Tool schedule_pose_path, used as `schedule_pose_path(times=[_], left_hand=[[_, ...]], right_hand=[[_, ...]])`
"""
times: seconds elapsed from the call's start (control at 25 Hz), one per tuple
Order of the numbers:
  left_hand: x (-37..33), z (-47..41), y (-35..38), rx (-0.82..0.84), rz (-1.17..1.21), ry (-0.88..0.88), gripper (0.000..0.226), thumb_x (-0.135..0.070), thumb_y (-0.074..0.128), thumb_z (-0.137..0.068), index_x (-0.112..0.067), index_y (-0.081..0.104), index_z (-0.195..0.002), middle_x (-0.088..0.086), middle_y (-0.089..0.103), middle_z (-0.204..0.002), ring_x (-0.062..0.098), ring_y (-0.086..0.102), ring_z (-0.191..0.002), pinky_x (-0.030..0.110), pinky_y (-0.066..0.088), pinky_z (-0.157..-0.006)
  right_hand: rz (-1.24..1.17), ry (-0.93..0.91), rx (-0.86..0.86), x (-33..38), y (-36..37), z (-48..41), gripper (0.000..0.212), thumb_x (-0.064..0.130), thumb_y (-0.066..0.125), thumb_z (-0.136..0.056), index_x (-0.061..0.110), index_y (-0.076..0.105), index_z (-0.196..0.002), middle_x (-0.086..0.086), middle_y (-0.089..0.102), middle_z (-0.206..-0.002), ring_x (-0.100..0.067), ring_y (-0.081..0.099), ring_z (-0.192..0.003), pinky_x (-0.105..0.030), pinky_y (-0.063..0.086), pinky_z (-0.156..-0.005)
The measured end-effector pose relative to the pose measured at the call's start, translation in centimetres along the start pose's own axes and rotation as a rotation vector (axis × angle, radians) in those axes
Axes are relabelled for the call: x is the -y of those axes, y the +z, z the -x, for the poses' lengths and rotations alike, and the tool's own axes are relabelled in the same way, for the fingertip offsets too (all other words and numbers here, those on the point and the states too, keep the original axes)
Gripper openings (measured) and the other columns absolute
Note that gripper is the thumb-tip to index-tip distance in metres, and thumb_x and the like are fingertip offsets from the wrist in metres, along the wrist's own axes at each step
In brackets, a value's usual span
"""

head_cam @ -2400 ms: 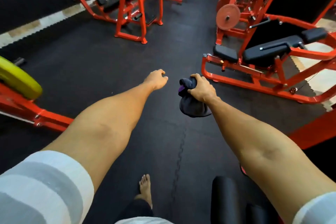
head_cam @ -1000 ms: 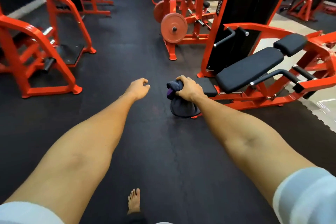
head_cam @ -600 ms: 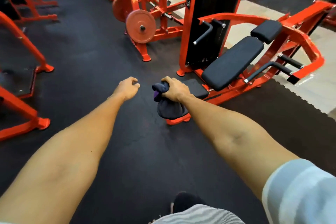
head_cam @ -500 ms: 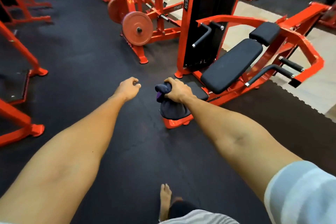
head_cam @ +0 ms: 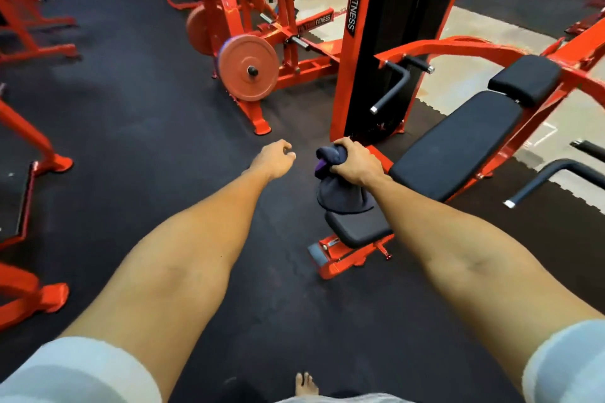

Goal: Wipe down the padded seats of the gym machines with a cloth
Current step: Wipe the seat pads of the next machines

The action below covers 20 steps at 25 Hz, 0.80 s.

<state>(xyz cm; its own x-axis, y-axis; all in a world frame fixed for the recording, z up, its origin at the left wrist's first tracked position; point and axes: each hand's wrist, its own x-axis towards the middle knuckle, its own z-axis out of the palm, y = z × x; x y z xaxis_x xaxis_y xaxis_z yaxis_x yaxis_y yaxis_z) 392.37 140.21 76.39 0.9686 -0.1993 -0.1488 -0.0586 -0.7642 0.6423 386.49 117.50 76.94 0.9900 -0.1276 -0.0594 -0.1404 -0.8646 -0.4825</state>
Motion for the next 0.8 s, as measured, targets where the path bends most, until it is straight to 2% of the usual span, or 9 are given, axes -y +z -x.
schedule_pose_path(times=[0.2, 0.4, 0.68, 0.8], left_hand=[[0.3, -11.5, -0.8, 0.088, -0.026, 0.052, 0.041, -0.035, 0.052, -0.099, -0.022, 0.054, -0.138, 0.0, 0.057, -0.142, 0.023, 0.055, -0.128, 0.042, 0.043, -0.11], [0.2, -23.4, -1.1, 0.197, -0.038, 0.13, 0.042, -0.036, 0.052, -0.099, -0.022, 0.053, -0.139, 0.0, 0.055, -0.144, 0.023, 0.055, -0.127, 0.041, 0.044, -0.108], [-5.6, -38.1, -1.9, 0.304, -0.078, 0.334, 0.039, -0.033, 0.052, -0.099, -0.02, 0.057, -0.136, 0.006, 0.061, -0.137, 0.028, 0.057, -0.124, 0.041, 0.046, -0.107], [-8.8, -44.5, 0.1, 0.374, -0.097, 0.416, 0.039, -0.033, 0.053, -0.098, -0.021, 0.058, -0.134, 0.008, 0.061, -0.137, 0.031, 0.06, -0.12, 0.043, 0.049, -0.104]], right_hand=[[-0.034, 0.116, -0.05, 0.3, 0.3, -9.5, 0.064, 0.041, 0.073, -0.078, 0.038, 0.047, -0.136, -0.003, 0.055, -0.132, -0.033, 0.057, -0.121, -0.044, 0.048, -0.096], [-0.069, 0.246, -0.114, 0.4, 0.5, -18.2, 0.061, 0.04, 0.075, -0.078, 0.039, 0.049, -0.134, -0.003, 0.056, -0.131, -0.034, 0.058, -0.119, -0.041, 0.046, -0.091], [-0.097, 0.425, -0.256, 0.4, -1.8, -28.3, 0.065, 0.041, 0.075, -0.081, 0.04, 0.046, -0.139, -0.001, 0.053, -0.136, -0.036, 0.058, -0.119, -0.044, 0.048, -0.093], [-0.099, 0.536, -0.348, -2.2, -3.7, -32.1, 0.064, 0.037, 0.072, -0.084, 0.036, 0.039, -0.138, -0.002, 0.047, -0.139, -0.042, 0.059, -0.113, -0.043, 0.045, -0.085]])
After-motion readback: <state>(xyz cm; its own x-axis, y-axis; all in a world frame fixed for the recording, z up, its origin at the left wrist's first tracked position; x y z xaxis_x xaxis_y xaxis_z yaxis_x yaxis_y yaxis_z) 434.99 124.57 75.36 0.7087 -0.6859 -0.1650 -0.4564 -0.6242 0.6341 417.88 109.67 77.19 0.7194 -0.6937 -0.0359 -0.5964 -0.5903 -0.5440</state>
